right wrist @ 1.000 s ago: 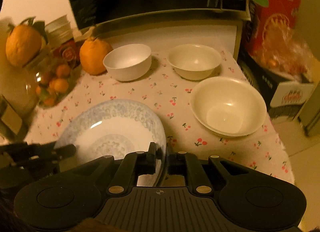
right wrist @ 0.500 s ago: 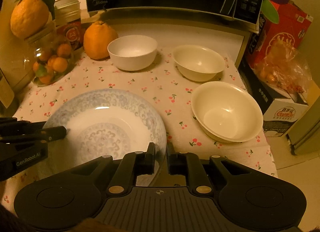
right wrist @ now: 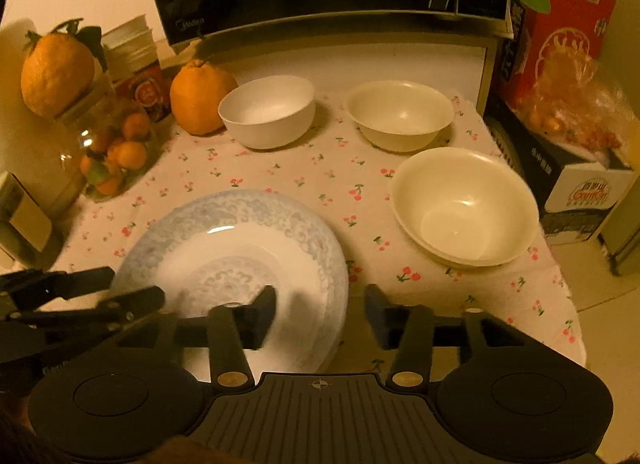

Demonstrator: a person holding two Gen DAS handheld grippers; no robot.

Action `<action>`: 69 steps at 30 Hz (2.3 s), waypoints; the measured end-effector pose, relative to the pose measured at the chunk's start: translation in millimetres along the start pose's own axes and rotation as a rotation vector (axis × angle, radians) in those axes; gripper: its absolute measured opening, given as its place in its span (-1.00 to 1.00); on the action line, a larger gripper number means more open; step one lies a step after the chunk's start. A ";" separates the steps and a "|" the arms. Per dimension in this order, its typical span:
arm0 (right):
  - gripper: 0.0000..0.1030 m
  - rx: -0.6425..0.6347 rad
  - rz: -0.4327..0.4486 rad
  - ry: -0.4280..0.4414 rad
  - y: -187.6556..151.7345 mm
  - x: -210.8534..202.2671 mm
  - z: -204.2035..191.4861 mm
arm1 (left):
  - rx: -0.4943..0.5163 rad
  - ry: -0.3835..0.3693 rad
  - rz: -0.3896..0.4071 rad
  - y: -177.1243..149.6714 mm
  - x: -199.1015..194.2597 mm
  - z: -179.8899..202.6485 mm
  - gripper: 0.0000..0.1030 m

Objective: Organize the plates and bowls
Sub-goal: 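Open both tools to release the large plate on the stack, then move both tools to the plain white plate and close them on its rim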

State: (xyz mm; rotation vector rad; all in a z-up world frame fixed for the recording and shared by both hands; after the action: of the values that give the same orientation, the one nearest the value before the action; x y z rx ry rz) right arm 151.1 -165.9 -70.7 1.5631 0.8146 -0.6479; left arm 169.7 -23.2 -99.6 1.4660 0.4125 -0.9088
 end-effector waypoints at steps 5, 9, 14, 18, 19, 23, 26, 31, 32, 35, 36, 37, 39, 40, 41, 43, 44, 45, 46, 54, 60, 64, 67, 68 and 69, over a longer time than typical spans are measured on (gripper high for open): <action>0.47 0.053 -0.023 0.084 -2.9 -11.0 -5.9 | 0.007 -0.027 -0.016 -4.5 -15.8 -3.3 0.68; 0.65 0.067 -0.014 0.129 -3.1 -21.8 -15.5 | 0.005 -0.030 -0.024 -7.8 -29.6 -10.7 0.85; 0.75 0.108 -0.038 0.218 -7.6 -30.4 -31.0 | -0.015 -0.038 -0.044 -12.8 -44.9 -21.4 0.93; 0.77 0.134 -0.073 0.283 -15.4 -35.2 -46.6 | -0.018 -0.032 -0.053 -20.2 -59.3 -34.3 0.96; 0.77 0.135 -0.079 0.297 -17.5 -36.5 -50.7 | -0.018 -0.028 -0.054 -22.2 -62.8 -38.4 0.97; 0.83 0.143 -0.091 0.345 -24.1 -43.7 -67.3 | -0.012 -0.005 -0.046 -29.9 -76.6 -58.2 0.99; 0.85 0.155 -0.098 0.377 -27.7 -48.5 -78.7 | -0.026 0.009 -0.049 -34.7 -83.4 -73.3 0.99; 0.85 0.151 -0.101 0.399 -33.9 -50.8 -95.9 | -0.040 0.026 -0.052 -42.3 -93.8 -93.5 0.99; 0.85 0.146 -0.101 0.400 -35.2 -50.8 -99.3 | -0.040 0.031 -0.050 -43.9 -95.8 -97.1 0.99; 0.85 0.135 -0.105 0.410 -41.0 -49.7 -110.1 | -0.043 0.041 -0.051 -49.8 -101.4 -109.5 0.99; 0.86 0.131 -0.107 0.414 -42.9 -49.2 -114.0 | -0.044 0.044 -0.052 -52.0 -102.8 -113.5 0.99; 0.86 0.124 -0.108 0.419 -45.2 -49.0 -118.1 | -0.046 0.047 -0.054 -54.3 -104.4 -118.0 0.99; 0.86 0.101 -0.114 0.429 -51.8 -48.2 -128.8 | -0.046 0.056 -0.055 -59.5 -107.0 -127.9 0.99; 0.86 0.089 -0.118 0.437 -55.5 -47.7 -134.6 | -0.044 0.061 -0.054 -62.7 -108.7 -133.5 0.99; 0.86 0.080 -0.122 0.444 -58.8 -47.2 -139.7 | -0.041 0.065 -0.055 -66.0 -111.1 -138.0 0.99; 0.86 0.064 -0.132 0.460 -66.6 -46.4 -150.5 | -0.035 0.070 -0.060 -73.6 -114.6 -147.9 0.99; 0.86 0.053 -0.135 0.469 -69.9 -46.4 -156.0 | -0.033 0.072 -0.060 -77.9 -116.8 -153.4 0.99; 0.86 0.041 -0.137 0.475 -73.0 -46.1 -161.1 | -0.033 0.073 -0.060 -81.4 -119.1 -157.9 0.99; 0.86 0.028 -0.138 0.481 -76.5 -45.8 -166.7 | -0.036 0.071 -0.060 -84.1 -121.4 -162.2 0.98; 0.86 -0.023 -0.186 0.513 -103.5 -37.9 -199.2 | -0.103 -0.005 -0.082 -107.0 -131.4 -184.5 0.88; 0.86 -0.034 -0.180 0.506 -110.7 -29.9 -208.1 | -0.151 -0.064 -0.130 -122.0 -131.8 -192.5 0.60; 0.86 -0.017 -0.173 0.508 -113.4 -26.6 -210.2 | -0.222 -0.093 -0.150 -126.6 -130.4 -200.3 0.35; 0.86 -0.020 -0.162 0.508 -115.5 -25.0 -214.6 | -0.276 -0.114 -0.171 -130.2 -129.1 -205.7 0.08; 0.86 -0.028 -0.157 0.510 -115.8 -25.0 -217.2 | -0.288 -0.116 -0.174 -131.1 -129.2 -207.3 0.03; 0.85 -0.037 -0.154 0.513 -116.5 -25.3 -219.0 | -0.293 -0.118 -0.175 -131.6 -129.5 -208.6 -0.05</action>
State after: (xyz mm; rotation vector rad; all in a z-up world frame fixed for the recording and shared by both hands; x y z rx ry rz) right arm 34.2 53.7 -88.2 1.6666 1.3309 -0.3351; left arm 51.7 228.6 -115.6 1.1159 0.5670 -1.0214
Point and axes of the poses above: each gripper's, at about its wrist camera, not at the fingertips, and x roughly the way its jaws point, z to its right, y to its top, the point moved 8 cm from there along x, roughly the way its jaws point, and after that the axes turned 3 degrees about -y, right-handed, at the moved point
